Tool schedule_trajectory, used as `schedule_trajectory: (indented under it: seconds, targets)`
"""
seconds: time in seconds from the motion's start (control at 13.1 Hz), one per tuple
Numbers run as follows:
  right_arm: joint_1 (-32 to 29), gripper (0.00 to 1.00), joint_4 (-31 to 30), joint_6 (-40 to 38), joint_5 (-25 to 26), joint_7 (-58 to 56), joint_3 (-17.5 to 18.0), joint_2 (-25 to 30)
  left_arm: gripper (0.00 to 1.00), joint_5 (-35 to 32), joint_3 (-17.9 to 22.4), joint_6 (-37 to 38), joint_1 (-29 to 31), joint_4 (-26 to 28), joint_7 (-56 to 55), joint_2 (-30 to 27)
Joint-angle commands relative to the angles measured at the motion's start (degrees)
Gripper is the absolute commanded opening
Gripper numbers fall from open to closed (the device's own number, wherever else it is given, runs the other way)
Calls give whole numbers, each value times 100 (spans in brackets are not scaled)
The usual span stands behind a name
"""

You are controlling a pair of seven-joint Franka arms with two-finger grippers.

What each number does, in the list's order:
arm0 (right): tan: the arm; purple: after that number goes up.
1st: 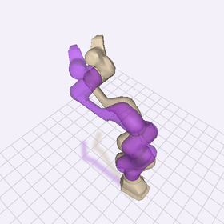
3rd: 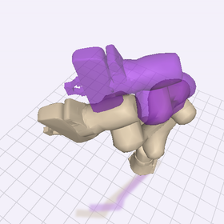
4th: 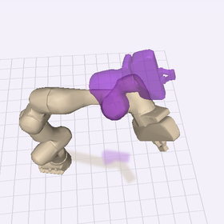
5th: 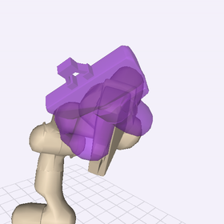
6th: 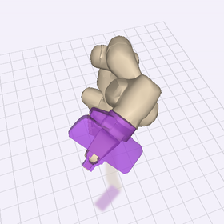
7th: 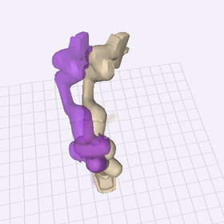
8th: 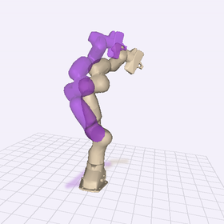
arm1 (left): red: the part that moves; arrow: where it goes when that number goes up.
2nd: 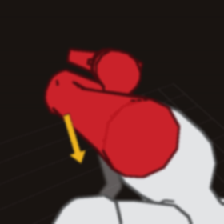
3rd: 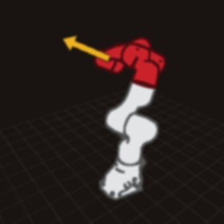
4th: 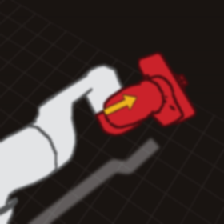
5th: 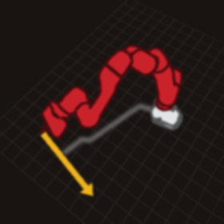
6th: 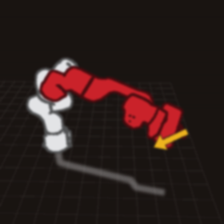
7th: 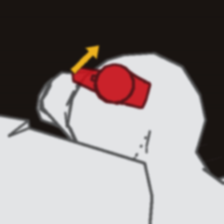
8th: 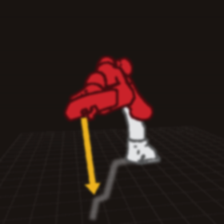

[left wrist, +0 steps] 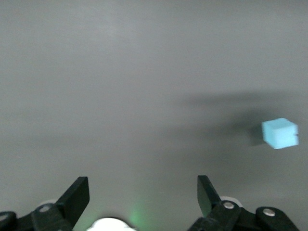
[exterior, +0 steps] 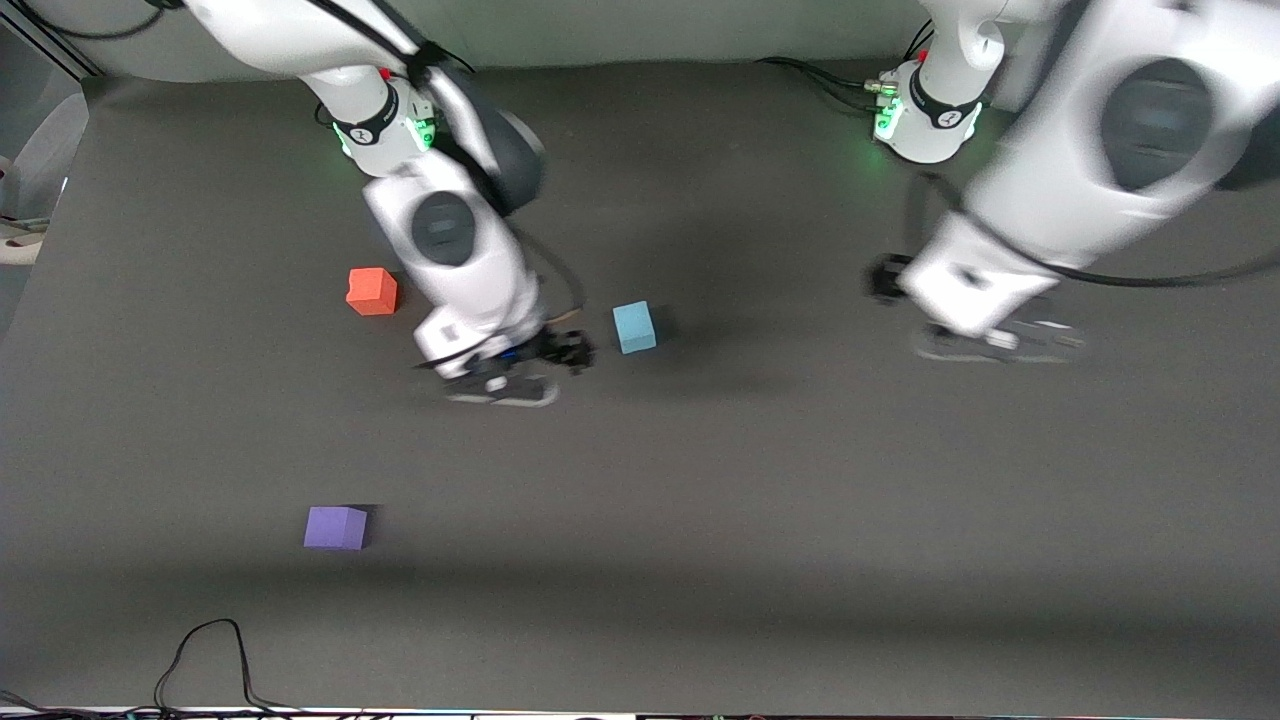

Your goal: Place blue block between orange and purple blocks

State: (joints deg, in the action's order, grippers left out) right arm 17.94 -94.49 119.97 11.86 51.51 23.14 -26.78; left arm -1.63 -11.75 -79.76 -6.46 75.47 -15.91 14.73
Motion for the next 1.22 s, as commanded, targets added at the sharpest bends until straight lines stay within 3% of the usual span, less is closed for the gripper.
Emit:
schedule_trajectory:
  seconds: [0.0, 0.31, 0.54, 0.84, 0.92, 0.99, 1.07, 1.15]
  targets:
    - [78, 100, -164, 367, 1078, 1095, 593, -582, 100, -126, -82, -13, 792, 258, 972, -190]
    - [131, 100, -1218, 1833, 1116, 1300, 771, -600, 100, -197, -82, -75, 1471, 285, 1783, -277]
    - [227, 100, -1659, 2214, 1213, 1450, 771, -600, 100, -197, -82, -110, 1525, 363, 1819, -365]
    - [245, 98, -1924, 2530, 2484, 2422, 771, -924, 100, -189, -64, -662, 1673, 1091, 2021, -865]
    - [202, 76, -1924, 2662, 2836, 2661, 771, -1004, 100, -180, 58, -812, 1596, 1293, 2021, -1023]
    - [201, 39, -1906, 2680, 2883, 2811, 771, -1013, 100, -145, 442, -1039, 1264, 1600, 2039, -1268]
    - [175, 23, -1897, 2680, 2883, 2821, 771, -1005, 100, -136, 985, -1233, 748, 1855, 2039, -1453]
    - [79, 22, -1889, 2672, 2883, 2786, 771, -987, 100, -127, 1217, -1218, 516, 1901, 2039, -1490]
